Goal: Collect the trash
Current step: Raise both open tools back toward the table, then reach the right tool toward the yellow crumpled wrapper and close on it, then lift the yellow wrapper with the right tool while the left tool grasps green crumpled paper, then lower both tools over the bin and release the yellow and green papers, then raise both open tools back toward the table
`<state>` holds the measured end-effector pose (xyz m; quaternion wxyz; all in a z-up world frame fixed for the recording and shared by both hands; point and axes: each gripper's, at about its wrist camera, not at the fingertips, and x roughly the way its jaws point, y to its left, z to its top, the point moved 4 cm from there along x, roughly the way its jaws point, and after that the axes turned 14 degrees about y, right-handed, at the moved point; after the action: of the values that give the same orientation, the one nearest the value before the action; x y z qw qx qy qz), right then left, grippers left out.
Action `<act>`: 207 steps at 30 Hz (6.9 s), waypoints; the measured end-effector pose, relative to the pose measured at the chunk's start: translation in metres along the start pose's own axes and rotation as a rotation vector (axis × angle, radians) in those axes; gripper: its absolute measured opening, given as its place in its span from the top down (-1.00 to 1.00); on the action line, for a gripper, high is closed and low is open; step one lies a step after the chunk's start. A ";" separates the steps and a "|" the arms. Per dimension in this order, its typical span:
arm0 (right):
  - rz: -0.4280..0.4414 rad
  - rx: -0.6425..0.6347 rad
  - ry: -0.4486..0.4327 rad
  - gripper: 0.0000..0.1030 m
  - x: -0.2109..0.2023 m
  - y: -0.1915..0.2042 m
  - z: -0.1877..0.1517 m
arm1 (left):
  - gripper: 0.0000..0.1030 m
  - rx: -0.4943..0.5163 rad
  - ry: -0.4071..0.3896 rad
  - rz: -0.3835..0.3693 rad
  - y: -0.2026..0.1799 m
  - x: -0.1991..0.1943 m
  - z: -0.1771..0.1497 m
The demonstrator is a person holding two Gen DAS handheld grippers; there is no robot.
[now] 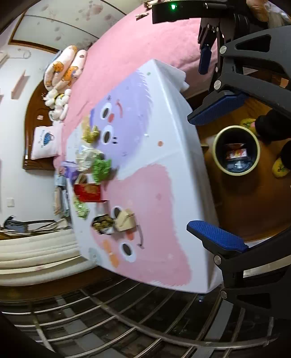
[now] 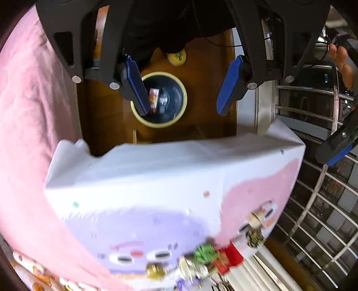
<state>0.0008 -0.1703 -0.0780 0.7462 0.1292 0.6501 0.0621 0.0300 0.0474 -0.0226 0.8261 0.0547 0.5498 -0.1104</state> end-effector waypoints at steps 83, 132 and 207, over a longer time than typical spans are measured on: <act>0.054 -0.169 0.006 0.43 0.090 -0.077 0.443 | -0.34 -0.420 0.345 -0.029 0.006 0.284 0.341; 0.095 -0.118 -0.056 0.48 -0.011 0.064 0.079 | 0.31 0.040 0.131 -0.040 0.032 0.039 0.016; 0.095 -0.019 0.126 -0.09 0.147 0.032 -0.005 | -0.70 -0.131 0.263 0.000 0.042 0.121 -0.078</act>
<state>0.0199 -0.1006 -0.2096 0.7011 0.1488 0.6883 0.1117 0.0156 0.0901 -0.1659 0.7487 0.0147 0.6594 -0.0664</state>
